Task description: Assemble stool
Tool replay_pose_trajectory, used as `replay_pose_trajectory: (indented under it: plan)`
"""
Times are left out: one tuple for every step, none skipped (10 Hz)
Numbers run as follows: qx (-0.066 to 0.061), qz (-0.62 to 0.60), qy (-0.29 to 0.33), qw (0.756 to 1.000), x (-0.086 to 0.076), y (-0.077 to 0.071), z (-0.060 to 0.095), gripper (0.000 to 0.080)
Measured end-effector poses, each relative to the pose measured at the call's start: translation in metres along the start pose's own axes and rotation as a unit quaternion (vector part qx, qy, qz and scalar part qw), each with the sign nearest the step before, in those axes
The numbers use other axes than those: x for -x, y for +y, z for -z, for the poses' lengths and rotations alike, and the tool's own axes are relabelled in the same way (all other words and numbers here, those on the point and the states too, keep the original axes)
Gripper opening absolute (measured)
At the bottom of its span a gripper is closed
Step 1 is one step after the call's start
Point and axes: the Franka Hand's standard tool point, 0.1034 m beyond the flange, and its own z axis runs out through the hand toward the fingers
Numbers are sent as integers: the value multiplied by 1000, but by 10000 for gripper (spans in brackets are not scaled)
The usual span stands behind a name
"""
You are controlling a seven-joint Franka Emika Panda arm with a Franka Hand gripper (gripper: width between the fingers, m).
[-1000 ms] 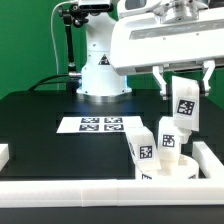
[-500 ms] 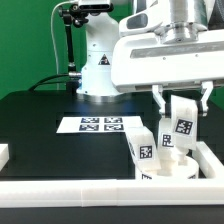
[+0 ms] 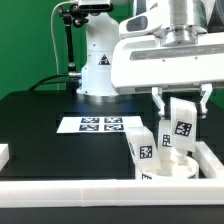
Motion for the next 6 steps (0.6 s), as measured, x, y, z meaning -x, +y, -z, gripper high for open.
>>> replay_pose_trajectory:
  plan:
    - [-6, -9, -1, 1000, -1, 6, 1, 327]
    - [-24, -16, -3, 1000, 0, -8, 5, 327]
    - [-38, -17, -2, 999, -3, -23, 9, 327]
    - [-45, -14, 1, 999, -7, -31, 12, 327]
    - [-47, -1, 4, 999, -10, -29, 12, 327]
    - [-49, -4, 4, 999, -12, -28, 12, 327]
